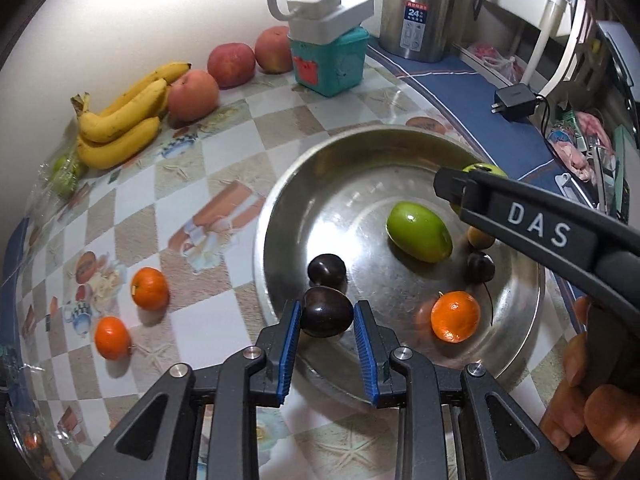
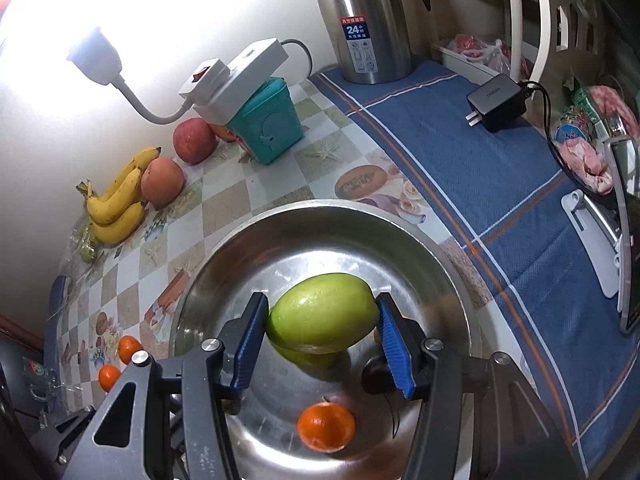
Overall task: Organize fruits
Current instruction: 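Lower the plum and apple into the tray and open both grippers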
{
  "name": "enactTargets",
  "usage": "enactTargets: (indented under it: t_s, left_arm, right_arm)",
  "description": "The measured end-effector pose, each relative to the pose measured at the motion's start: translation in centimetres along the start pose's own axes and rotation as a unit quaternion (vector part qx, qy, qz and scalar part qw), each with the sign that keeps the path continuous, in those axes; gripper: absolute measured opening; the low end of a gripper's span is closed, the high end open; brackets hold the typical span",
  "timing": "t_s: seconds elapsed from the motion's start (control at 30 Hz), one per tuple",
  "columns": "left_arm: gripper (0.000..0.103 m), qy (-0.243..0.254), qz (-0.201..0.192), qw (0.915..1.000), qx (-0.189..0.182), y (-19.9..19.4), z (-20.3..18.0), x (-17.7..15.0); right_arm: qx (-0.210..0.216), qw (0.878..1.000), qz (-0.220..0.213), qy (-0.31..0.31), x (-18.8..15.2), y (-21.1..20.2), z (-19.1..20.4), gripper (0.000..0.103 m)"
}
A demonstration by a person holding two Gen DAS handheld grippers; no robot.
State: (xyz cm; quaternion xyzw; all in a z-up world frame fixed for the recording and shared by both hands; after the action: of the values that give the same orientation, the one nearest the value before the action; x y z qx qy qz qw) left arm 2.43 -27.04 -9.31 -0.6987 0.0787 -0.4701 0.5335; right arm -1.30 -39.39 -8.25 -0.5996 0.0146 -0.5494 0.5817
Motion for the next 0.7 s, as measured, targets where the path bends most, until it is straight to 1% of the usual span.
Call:
enactTargets:
  t_s: [0.23,0.47,0.7]
  left_arm:
    - [0.029,-0.014,0.003,0.9997,-0.018,0.7,-1.1,-0.4]
    - [0.030,-0.009,0.011,0.9998,-0.016,1.4,-1.8,-0.9]
    - [0.030,0.000,0.014,0.9998,-0.016,1.6,-2.2,-1.1]
  right_arm:
    - [-0.013,1.000,-0.001,-0.011,-0.7,1.4,-0.7,0.057]
    - [-0.028,0.999,0.011,-0.018,-1.3,2.0,-1.5,0.057]
    - [-0.028,0.999,0.012,-0.022,-1.3,2.1,-1.5,0.057]
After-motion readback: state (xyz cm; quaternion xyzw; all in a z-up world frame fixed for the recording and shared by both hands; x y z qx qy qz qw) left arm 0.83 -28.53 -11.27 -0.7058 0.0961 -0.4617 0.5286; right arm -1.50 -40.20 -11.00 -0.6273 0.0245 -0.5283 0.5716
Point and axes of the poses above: each gripper's, at about its wrist camera, not at the fingertips, and y roughly the way its jaws point, z to its left, x to its top, the point moved 9 cm from there along y, roughly the way its jaws point, and after that the axes turned 12 degrees about -z, right-handed, at the moved point
